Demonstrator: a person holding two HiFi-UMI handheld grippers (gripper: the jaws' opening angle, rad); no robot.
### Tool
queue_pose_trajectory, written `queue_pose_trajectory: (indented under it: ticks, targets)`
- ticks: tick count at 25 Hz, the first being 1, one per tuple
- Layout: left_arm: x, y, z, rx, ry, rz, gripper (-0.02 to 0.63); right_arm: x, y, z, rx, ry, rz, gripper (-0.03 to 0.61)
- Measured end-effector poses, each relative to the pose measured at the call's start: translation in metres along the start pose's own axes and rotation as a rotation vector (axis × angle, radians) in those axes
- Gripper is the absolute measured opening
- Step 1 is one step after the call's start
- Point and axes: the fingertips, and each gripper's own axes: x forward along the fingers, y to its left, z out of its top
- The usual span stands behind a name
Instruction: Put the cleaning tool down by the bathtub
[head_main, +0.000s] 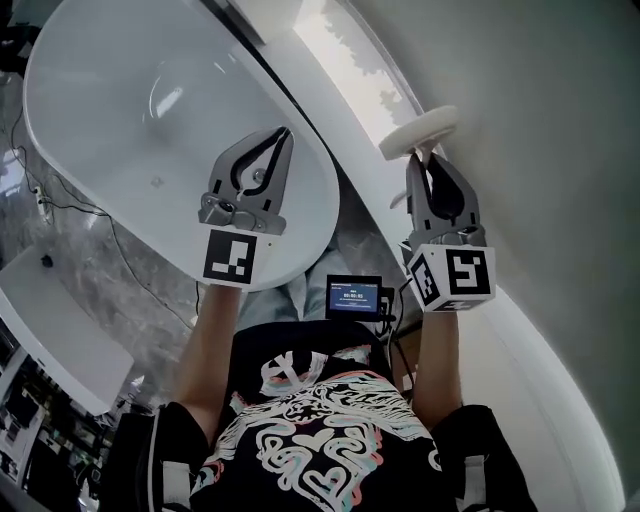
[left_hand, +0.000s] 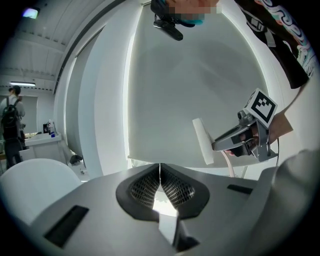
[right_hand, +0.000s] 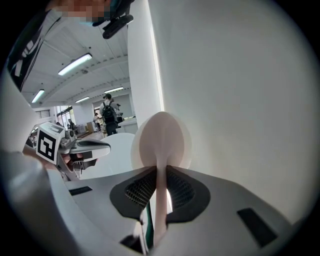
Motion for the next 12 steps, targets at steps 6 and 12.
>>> queue_pose_trajectory:
  ticks: [6, 12]
  targets:
    - [0.009, 0.017, -0.032, -0.025, 0.045, 0.032, 0.018, 0.025, -0.008, -0.020, -0.005, 0.039, 0.004, 0.077]
    - [0.014, 0.024, -0.052, -0.061, 0.048, 0.053, 0.018, 0.043, -0.008, -0.039, -0.025, 0.089, 0.011, 0.077]
